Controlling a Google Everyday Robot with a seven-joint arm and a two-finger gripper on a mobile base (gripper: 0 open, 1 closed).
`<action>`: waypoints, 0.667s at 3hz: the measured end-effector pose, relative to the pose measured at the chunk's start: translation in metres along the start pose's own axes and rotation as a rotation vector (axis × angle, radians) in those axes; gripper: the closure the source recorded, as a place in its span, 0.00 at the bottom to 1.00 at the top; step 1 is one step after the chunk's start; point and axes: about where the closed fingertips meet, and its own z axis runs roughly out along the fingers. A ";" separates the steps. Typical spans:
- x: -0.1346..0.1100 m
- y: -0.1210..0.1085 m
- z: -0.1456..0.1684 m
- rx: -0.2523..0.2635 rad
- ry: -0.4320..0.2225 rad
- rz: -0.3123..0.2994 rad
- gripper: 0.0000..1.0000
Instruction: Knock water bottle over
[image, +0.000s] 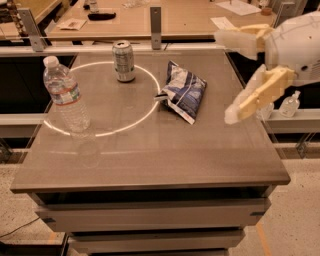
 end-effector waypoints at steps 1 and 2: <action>-0.045 -0.012 0.046 -0.064 -0.125 0.046 0.00; -0.079 -0.045 0.097 -0.113 -0.184 0.082 0.00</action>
Offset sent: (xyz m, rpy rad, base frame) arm 0.0946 0.1889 0.0707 0.2384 0.1588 0.1752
